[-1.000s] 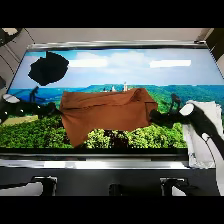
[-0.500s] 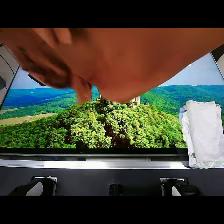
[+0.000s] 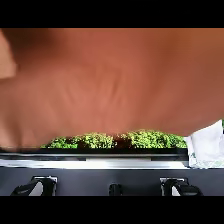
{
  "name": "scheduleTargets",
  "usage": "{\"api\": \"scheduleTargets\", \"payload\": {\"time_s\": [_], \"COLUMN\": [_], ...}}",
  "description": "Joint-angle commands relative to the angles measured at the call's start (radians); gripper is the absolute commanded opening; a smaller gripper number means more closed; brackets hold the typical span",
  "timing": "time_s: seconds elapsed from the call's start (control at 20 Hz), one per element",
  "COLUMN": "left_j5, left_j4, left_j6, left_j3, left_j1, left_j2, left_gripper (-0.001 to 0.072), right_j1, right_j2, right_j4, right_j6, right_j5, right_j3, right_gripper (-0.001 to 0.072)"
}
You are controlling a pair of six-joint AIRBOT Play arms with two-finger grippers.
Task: Fold the shirts.
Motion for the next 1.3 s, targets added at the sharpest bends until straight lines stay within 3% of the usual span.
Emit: {"api": "scheduleTargets", "payload": {"time_s": [0.0, 0.2, 0.35, 0.5, 0.6, 0.75, 0.95, 1.05, 1.25], "left_j5": [-0.072, -0.322, -0.446, -0.256, -0.108, 0.081, 0.256, 0.287, 0.276], "left_j4": [0.085, 0.132, 0.134, 0.133, 0.132, 0.063, -0.074, -0.09, -0.09], "left_j6": [-0.007, -0.006, 0.07, 0.092, 0.119, 0.163, 0.162, 0.162, 0.159], "left_j3": [0.0, -0.06, -0.317, -0.641, -0.715, -0.657, -0.505, -0.474, -0.47], "left_j1": [0.0, -0.003, -0.052, -0.098, -0.127, -0.149, -0.15, -0.153, -0.137], "left_j2": [-0.033, -0.231, -0.392, -0.5, -0.602, -0.771, -0.932, -0.982, -0.998], "left_gripper": [0.0025, 0.0026, 0.0026, 0.0026, 0.0026, 0.0026, 0.0026, 0.0026, 0.0026], "right_j1": [0.0, 0.0, 0.0, 0.001, 0.001, 0.001, -0.023, -0.035, -0.036], "right_j2": [-0.053, -0.343, -0.591, -0.793, -0.917, -1.018, -1.043, -1.058, -1.064], "right_j4": [-0.006, 0.093, 0.269, 0.311, 0.323, 0.328, 0.302, 0.305, 0.311], "right_j6": [-0.027, -0.043, -0.055, -0.003, 0.001, 0.04, 0.216, 0.222, 0.178], "right_j5": [0.175, 0.48, 0.494, 0.346, 0.187, -0.129, -0.476, -0.484, -0.335], "right_j3": [0.006, -0.004, -0.126, -0.239, -0.242, -0.241, -0.241, -0.241, -0.241], "right_gripper": [0.004, 0.0041, 0.0039, 0.0039, 0.0039, 0.0039, 0.0039, 0.0039, 0.0042]}}
